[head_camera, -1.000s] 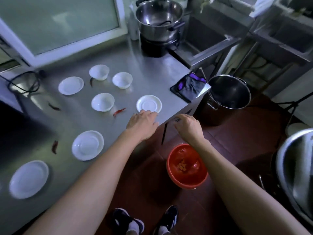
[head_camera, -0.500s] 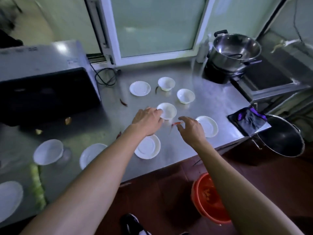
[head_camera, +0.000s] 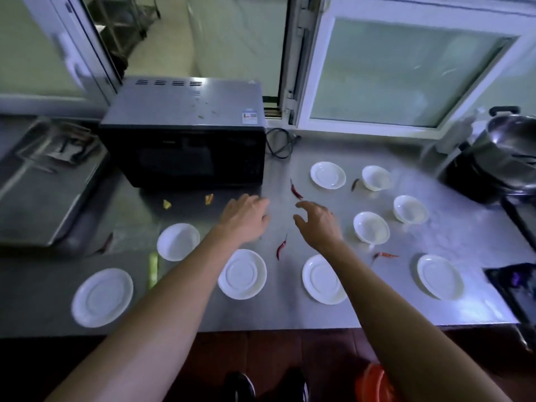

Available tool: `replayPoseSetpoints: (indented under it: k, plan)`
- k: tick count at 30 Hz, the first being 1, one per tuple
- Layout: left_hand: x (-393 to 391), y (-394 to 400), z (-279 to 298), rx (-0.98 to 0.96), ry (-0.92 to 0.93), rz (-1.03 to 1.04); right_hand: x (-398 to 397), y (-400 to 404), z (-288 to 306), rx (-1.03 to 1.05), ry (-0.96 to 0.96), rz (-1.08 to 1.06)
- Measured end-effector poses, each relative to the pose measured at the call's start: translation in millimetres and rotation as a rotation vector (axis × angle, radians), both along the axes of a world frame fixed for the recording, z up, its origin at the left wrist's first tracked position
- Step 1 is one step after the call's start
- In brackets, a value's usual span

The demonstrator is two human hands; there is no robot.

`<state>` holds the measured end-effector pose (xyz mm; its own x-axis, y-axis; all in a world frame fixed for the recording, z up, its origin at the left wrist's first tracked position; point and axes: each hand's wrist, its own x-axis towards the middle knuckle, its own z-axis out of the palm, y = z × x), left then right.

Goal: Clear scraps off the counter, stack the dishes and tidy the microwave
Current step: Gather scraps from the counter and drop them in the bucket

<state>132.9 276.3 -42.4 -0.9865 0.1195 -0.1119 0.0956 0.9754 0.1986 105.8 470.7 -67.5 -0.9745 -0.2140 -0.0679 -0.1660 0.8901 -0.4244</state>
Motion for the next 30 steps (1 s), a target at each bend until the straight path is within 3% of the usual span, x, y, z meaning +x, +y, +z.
replayPoseSetpoints:
  k: [20,30]
  plan:
    - [-34.1,-144.7,-56.9,0.05,-0.074,0.391,-107.9,-170.3,-72.6,0.013,-0.187,0.338]
    - [-50.4,-214.9,-114.1,0.031,-0.22,0.449,-125.3,-229.7,-103.7,0.075,-0.2,0.408]
